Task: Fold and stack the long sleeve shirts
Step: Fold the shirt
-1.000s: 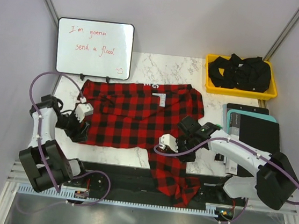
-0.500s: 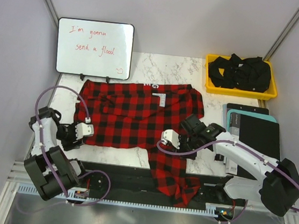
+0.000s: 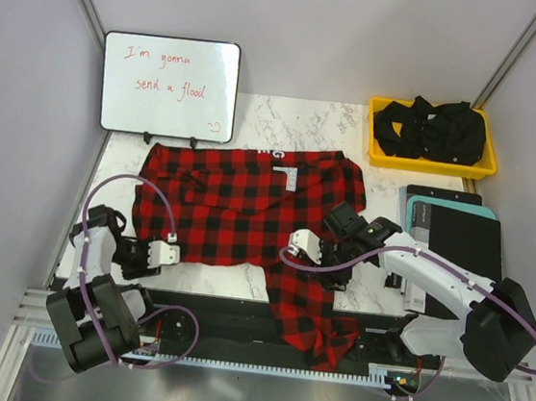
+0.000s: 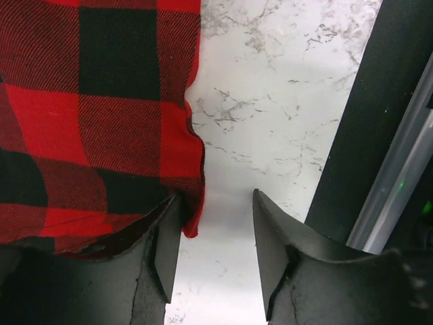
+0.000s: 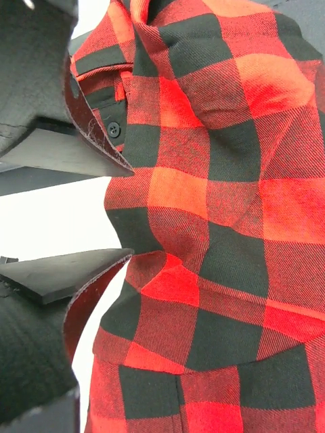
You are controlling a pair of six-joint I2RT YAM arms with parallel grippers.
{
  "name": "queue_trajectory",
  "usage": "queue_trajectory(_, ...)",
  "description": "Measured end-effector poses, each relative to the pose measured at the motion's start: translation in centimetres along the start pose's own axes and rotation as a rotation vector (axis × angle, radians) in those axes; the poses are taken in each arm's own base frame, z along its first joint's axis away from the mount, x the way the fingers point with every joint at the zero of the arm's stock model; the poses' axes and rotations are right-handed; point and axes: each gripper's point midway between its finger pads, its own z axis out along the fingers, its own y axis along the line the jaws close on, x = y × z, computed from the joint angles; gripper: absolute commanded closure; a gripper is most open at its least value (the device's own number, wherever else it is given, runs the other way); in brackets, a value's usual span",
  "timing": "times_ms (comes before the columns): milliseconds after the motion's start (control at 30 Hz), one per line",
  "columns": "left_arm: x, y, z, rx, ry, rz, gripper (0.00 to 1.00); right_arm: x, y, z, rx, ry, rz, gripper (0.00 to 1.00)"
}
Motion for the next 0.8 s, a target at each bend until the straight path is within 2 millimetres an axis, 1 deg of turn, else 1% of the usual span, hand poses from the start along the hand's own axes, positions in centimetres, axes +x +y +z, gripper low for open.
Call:
queue_trajectory(67,0.0,0.1,0.0,-0.003,0.001,0.011,0.55,0.1,0.1,0.2,-0.006,0.007,0.001,0.50)
queue_trajectory(133,0.0,0.3,0.1,-0.010,0.004,0.019,0.58,0.1,0.3,0.4,-0.013,0.014,0.000,0.55)
queue_trajectory(167,0.1,0.5,0.1,-0.015,0.006,0.022,0.59,0.0,0.3,0.5,-0.015,0.017,-0.002,0.60)
queue_trajectory(200,0.1,0.6,0.1,-0.016,0.006,0.023,0.62,0.0,0.3,0.7,-0.015,0.019,0.001,0.63)
queue_trajectory(267,0.1,0.7,0.0,-0.018,0.007,0.022,0.63,-0.1,0.3,0.9,-0.015,0.022,-0.001,0.66)
queue_trajectory(333,0.2,1.0,0.0,-0.022,0.009,0.022,0.57,-0.1,0.3,1.1,-0.014,0.028,0.000,0.61)
queue_trajectory(367,0.3,1.2,0.0,-0.026,0.011,0.024,0.55,-0.1,0.2,1.2,-0.013,0.031,0.002,0.57)
queue_trajectory(467,0.4,1.7,-0.1,-0.039,0.015,0.022,0.54,0.2,0.2,1.5,-0.020,0.047,0.006,0.57)
queue_trajectory(533,0.5,1.9,-0.3,-0.047,0.018,0.021,0.51,0.3,0.3,1.5,-0.024,0.054,0.006,0.58)
queue_trajectory(600,0.5,2.1,-0.4,-0.054,0.020,0.022,0.45,0.5,0.6,1.5,-0.031,0.063,-0.001,0.65)
queue_trajectory(633,0.5,2.2,-0.4,-0.057,0.022,0.022,0.43,0.5,0.6,1.5,-0.032,0.067,-0.005,0.71)
queue_trajectory(667,0.4,2.2,-0.5,-0.060,0.023,0.022,0.41,0.6,0.6,1.6,-0.033,0.071,-0.008,0.88)
queue_trajectory(700,0.4,2.2,-0.5,-0.065,0.023,0.022,0.39,0.7,0.6,1.7,-0.034,0.077,-0.010,0.97)
queue_trajectory(733,0.4,2.3,-0.6,-0.068,0.023,0.022,0.39,0.8,0.5,1.8,-0.035,0.084,-0.010,1.00)
queue_trajectory(800,0.3,2.6,-0.9,-0.084,0.023,0.013,0.39,1.0,0.5,2.1,-0.039,0.099,-0.004,1.00)
